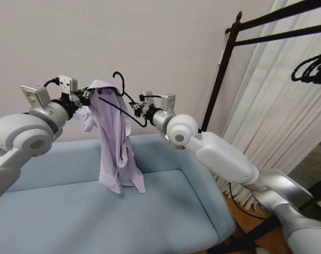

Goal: Pick up the clothes from the sofa and hang them on the clothes hanger.

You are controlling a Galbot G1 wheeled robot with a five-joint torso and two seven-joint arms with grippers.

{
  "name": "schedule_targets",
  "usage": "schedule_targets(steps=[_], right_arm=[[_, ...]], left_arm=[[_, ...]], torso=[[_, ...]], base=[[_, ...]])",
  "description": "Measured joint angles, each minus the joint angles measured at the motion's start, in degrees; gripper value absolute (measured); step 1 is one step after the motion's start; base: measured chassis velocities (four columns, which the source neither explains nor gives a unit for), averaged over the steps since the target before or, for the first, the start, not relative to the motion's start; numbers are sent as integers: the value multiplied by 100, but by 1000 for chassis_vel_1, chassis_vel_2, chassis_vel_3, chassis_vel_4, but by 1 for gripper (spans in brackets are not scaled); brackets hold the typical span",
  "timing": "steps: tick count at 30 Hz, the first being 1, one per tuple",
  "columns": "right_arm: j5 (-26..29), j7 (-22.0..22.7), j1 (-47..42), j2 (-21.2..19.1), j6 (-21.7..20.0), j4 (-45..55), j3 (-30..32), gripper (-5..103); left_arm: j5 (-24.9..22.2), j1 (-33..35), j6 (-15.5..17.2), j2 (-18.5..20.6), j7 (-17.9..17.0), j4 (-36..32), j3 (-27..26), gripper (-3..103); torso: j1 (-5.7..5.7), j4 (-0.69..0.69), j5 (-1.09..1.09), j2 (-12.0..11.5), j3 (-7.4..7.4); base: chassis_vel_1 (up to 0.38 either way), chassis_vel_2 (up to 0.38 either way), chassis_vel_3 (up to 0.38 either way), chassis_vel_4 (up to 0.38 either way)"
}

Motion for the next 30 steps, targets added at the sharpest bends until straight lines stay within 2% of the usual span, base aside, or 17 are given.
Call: schedule_targets(steps=[8,22,30], right_arm=[[22,-38,112,-49,-14,85,6,2],[-206,-112,-26,195,-6,-484,-52,2],[-197,-96,-76,257,-3,-417,-138,2]], left_arm=[[62,54,-30,-59,8,30,14,1],[-23,-60,-78,25,3,-112,-28,1],[-60,-227,-113,12,-3,-21,29,1]], torso=[[0,-1,0,0,0],[0,0,0,0,0],[0,0,0,0,0]], base=[[0,0,0,0],[0,0,0,0],[0,0,0,0]])
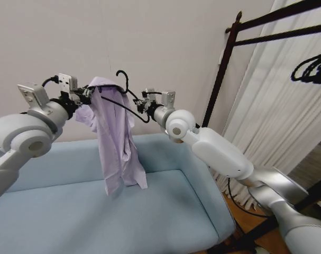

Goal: Pick up the clothes from the sofa and hang them on the clothes hanger.

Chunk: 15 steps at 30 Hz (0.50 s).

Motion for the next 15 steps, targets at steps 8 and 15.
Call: schedule_targets(steps=[8,15], right_arm=[[-43,28,-140,-9,5,-14,-72,2],[-36,-60,-90,-184,5,-175,205,2]], left_arm=[[-33,-57,-24,24,-1,54,-32,1],[-33,113,-60,104,-6,2,-177,1]], torso=[[0,0,1,0,0],[0,0,0,0,0]], base=[[0,0,0,0],[0,0,0,0]])
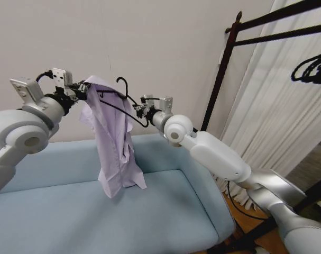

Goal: Pick up the clothes from the sofa and hang them on the clothes hanger.

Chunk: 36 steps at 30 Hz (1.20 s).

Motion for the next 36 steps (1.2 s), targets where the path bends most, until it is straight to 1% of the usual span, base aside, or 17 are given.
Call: schedule_targets(steps=[2,6,14,24,27,28,31,35,36], right_arm=[[3,-17,2,-47,0,12,15,2],[48,-84,66,-267,0,161,48,2],[256,-78,371,-369,-9,374,70,2],[446,-35,682,-276,-37,492,7,2],[491,-29,780,-232,-38,499,-24,2],[509,-28,826,-220,-41,491,-33,2],[552,-28,911,-207,-53,460,-51,2],[623,-41,1009,-272,-61,482,-128,2],[636,-46,1016,-291,-62,505,-141,2]], left_arm=[[5,22,-3,1,1,0,-18,1],[96,133,-27,-50,11,-20,-35,1],[419,415,-51,-207,62,-117,-3,1],[697,669,-70,-268,83,-257,42,1],[775,770,-74,-262,53,-316,14,1],[842,826,-80,-260,37,-338,-5,-2],[883,896,-90,-258,-4,-384,-41,-1],[888,1012,-118,-256,-77,-451,-185,20],[888,1034,-128,-253,-89,-460,-218,20]], torso=[[0,0,0,0,0],[0,-2,1,0,0],[0,0,1,0,0],[0,0,0,0,0],[0,0,0,0,0],[0,0,0,0,0],[0,0,0,0,0],[0,0,0,0,0],[0,-1,0,0,0]], base=[[0,0,0,0],[0,0,0,0],[0,0,0,0],[0,0,0,0],[0,0,0,0],[0,0,0,0],[0,0,0,0],[0,0,0,0],[0,0,0,0]])
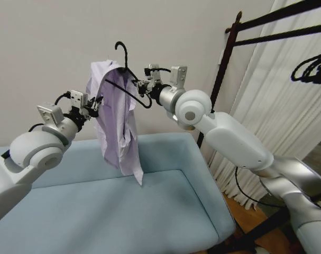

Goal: Pick up the clothes from the sofa and hang them on the clothes hanger.

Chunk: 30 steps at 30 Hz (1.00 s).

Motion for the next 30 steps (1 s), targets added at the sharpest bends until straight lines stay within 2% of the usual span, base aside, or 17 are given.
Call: schedule_targets(steps=[1,5,6,7,9,10,11,13,14,16,17,18,19,23,24,29,30], right_arm=[[0,0,0,0,0,0,0,2],[23,-35,31,-66,-4,57,-27,2],[23,-35,31,-66,-4,57,-27,2],[24,-52,40,-82,-5,58,-28,2],[17,-89,49,-108,-5,58,-28,2],[-6,-163,54,-148,-4,37,-28,2],[-186,-739,7,-352,107,-179,-11,2],[-372,-1284,-71,-542,229,-330,-6,2],[-372,-1284,-71,-542,229,-330,-6,2],[-426,-1798,-123,-724,300,-431,29,2],[-448,-2103,-136,-811,318,-507,55,2],[-493,-2441,-139,-894,346,-599,74,2],[-493,-2441,-139,-894,346,-599,74,2],[-617,-3773,-106,-1144,295,-954,183,2],[-617,-3773,-106,-1144,295,-954,183,2],[-1057,-5096,-116,-1323,14,-1110,305,2],[-1057,-5096,-116,-1323,14,-1110,305,2]], left_arm=[[0,0,0,0,0,0,0,20],[-13,94,-73,9,-35,-27,-96,41],[-13,94,-73,9,-35,-27,-96,41],[-17,129,-84,9,-39,-37,-128,46],[-21,175,-101,9,-43,-51,-175,46],[-28,226,-111,11,-44,-69,-234,51],[-92,446,-139,51,-25,-93,-519,68],[-167,620,-157,90,43,-54,-728,79],[-167,620,-157,90,43,-54,-728,79],[-332,702,-186,128,156,48,-862,79],[-443,703,-189,145,188,104,-896,90],[-608,679,-189,165,273,201,-914,95],[-608,679,-189,165,273,201,-914,95],[-991,270,-229,233,893,793,-729,100],[-991,270,-229,233,893,793,-729,100],[-1223,-548,-188,257,2298,1770,-341,100],[-1223,-548,-188,257,2298,1770,-341,100]], torso=[[0,0,0,0,0],[0,0,0,0,0],[0,0,0,0,0],[0,0,0,0,0],[0,0,0,0,0],[0,0,0,0,0],[0,1,0,0,0],[0,0,1,0,0],[0,0,1,0,0],[0,-1,1,0,0],[0,-1,1,0,0],[0,0,1,0,0],[0,0,1,0,0],[0,0,1,0,0],[0,0,1,0,0],[0,-1,0,0,0],[0,-1,0,0,0]], base=[[0,0,0,0],[0,0,0,0],[0,0,0,0],[0,0,0,0],[0,0,0,0],[0,0,0,0],[0,0,0,0],[0,0,0,0],[0,0,0,0],[0,0,0,0],[0,0,0,0],[0,0,0,0],[0,0,0,0],[0,0,0,0],[0,0,0,0],[0,0,0,0],[0,0,0,0]])
